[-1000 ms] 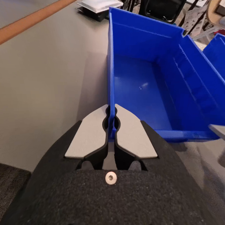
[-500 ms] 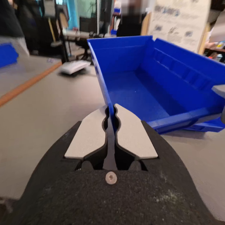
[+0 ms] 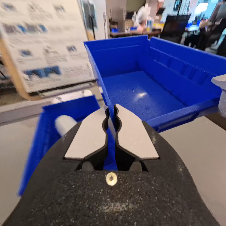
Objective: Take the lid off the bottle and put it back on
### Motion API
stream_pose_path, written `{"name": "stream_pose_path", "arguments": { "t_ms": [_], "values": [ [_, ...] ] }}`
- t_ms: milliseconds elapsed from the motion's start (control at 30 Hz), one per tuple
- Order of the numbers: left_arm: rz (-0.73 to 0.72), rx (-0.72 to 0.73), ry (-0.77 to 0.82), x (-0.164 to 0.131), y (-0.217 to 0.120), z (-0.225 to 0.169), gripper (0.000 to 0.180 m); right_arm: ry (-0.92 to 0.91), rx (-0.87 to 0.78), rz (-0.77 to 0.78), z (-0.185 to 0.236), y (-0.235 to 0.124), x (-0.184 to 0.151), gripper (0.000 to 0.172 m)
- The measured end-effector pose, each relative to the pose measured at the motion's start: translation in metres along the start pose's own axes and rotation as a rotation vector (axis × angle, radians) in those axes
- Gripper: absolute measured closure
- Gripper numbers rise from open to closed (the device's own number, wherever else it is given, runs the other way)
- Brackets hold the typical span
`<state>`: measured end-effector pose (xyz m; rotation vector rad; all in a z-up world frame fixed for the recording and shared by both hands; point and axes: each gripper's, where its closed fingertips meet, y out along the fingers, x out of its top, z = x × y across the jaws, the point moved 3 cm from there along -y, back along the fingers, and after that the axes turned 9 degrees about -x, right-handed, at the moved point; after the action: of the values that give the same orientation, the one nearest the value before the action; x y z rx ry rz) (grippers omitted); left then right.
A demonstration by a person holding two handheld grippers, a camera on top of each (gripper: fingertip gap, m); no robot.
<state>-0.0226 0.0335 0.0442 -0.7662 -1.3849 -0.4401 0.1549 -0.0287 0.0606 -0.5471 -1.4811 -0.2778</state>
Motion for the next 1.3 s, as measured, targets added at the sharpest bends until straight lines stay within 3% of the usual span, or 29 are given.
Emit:
{"name": "stream_pose_path", "arguments": {
  "t_ms": [133, 300, 467, 567, 700, 833, 933, 1067, 1167, 1300],
  "values": [
    [0.127, -0.030, -0.017, -0.051, 0.062, -0.047, 0.175, 0.027, -0.005, 0.169, -0.063, 0.051, -0.066, 0.167],
    [0.190, -0.047, -0.052, -0.095, 0.089, -0.073, 0.174, 0.092, 0.134, 0.129, -0.096, 0.076, -0.106, 0.169],
    [0.189, -0.112, -0.084, -0.123, 0.094, -0.087, 0.170, 0.106, 0.262, 0.166, -0.111, 0.080, -0.140, 0.164],
    [0.223, -0.232, -0.108, -0.148, 0.093, -0.099, 0.159, 0.129, 0.286, 0.309, -0.121, 0.078, -0.164, 0.165],
    [0.228, -0.281, -0.065, -0.156, 0.088, -0.105, 0.148, 0.284, 0.398, 0.310, -0.120, 0.074, -0.164, 0.156],
    [0.278, -0.350, -0.059, -0.151, 0.081, -0.111, 0.133, 0.276, 0.406, 0.265, -0.125, 0.069, -0.155, 0.144],
    [0.266, -0.368, -0.029, -0.130, 0.060, -0.092, 0.126, 0.217, 0.311, 0.090, -0.141, 0.061, -0.125, 0.124],
    [0.199, -0.294, 0.032, -0.105, 0.007, -0.030, 0.121, 0.105, 0.176, -0.153, -0.147, 0.041, -0.075, 0.095],
    [0.143, -0.140, 0.026, -0.104, -0.036, 0.040, 0.113, 0.011, 0.219, -0.234, -0.104, 0.026, -0.048, 0.087],
    [0.052, 0.113, -0.060, -0.122, -0.078, 0.137, 0.104, -0.128, 0.400, -0.175, 0.007, 0.013, -0.043, 0.082]
  ]
}}
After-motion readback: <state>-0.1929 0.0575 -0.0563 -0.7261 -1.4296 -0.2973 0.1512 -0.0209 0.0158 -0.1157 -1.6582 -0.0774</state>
